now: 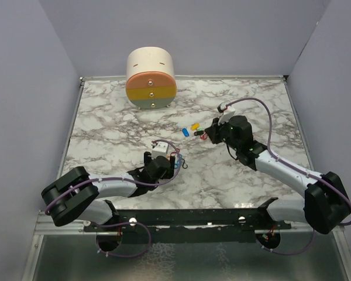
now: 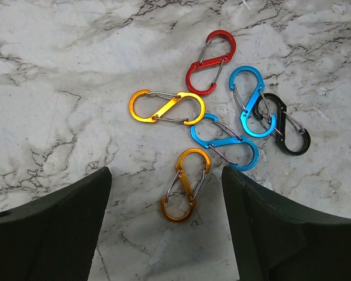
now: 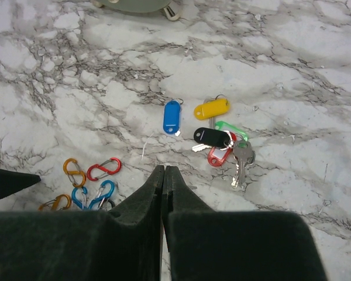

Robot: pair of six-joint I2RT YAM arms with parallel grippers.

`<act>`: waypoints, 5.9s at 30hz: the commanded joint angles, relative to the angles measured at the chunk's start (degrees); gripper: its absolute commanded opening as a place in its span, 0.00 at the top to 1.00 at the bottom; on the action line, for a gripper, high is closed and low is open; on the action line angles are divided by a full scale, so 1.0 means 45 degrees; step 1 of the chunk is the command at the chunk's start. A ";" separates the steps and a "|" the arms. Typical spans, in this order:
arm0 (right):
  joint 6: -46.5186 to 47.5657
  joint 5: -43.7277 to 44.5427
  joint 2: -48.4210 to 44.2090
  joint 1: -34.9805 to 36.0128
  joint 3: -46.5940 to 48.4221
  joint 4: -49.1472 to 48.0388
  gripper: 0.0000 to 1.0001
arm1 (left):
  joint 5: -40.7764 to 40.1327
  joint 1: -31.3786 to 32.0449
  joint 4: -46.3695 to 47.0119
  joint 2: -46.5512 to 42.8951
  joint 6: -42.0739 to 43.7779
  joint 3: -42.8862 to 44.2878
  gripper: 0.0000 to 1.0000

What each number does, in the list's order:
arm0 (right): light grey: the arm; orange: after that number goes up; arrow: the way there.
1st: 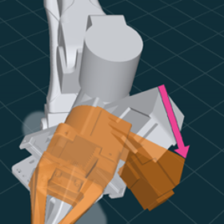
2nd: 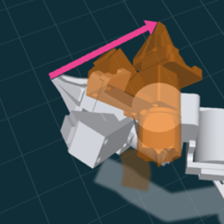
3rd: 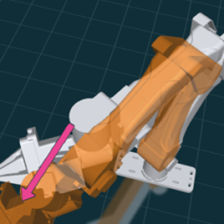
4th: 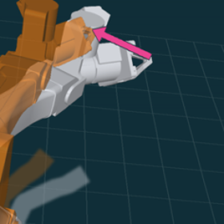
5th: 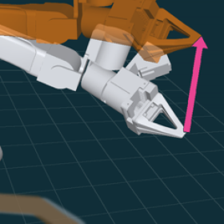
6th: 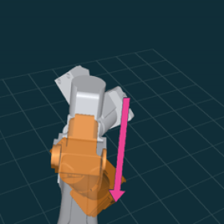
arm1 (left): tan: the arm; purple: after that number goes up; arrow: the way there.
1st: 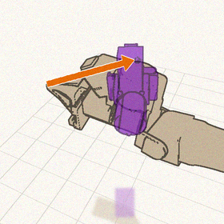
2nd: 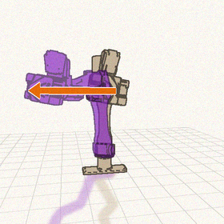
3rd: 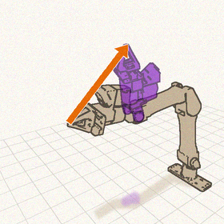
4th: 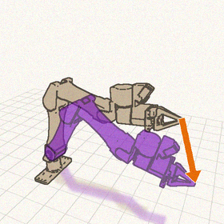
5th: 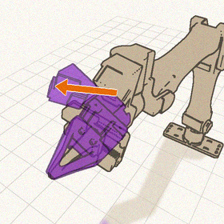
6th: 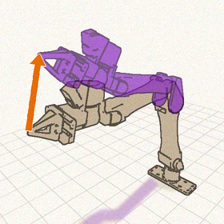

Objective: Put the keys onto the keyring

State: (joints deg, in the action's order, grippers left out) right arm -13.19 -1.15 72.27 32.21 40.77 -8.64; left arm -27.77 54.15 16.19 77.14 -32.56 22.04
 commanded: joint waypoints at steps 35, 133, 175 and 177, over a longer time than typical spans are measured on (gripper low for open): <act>0.0073 -0.0181 -0.0531 0.0070 -0.0174 0.0185 0.99 | -0.0903 0.1550 -0.1883 0.1416 -0.0912 0.0246 0.53; 0.0245 -0.1964 -0.0016 0.0293 -0.0305 -0.0349 0.99 | -0.2187 0.1658 -0.3158 -0.0900 -0.0544 0.1316 1.00; 0.1779 -0.2518 0.0966 0.2489 -0.0339 -0.2027 0.99 | 0.1383 0.0027 -0.2710 -0.0276 0.1346 0.5128 1.00; 0.1798 -0.2518 0.0989 0.2506 -0.0348 -0.2062 0.99 | 0.1453 0.0026 -0.2684 -0.0232 0.1329 0.5126 1.00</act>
State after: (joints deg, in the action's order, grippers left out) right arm -5.91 -11.51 76.23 42.92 38.65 -14.94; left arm -23.14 54.43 2.33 75.48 -26.39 44.34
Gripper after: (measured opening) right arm 0.011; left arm 0.028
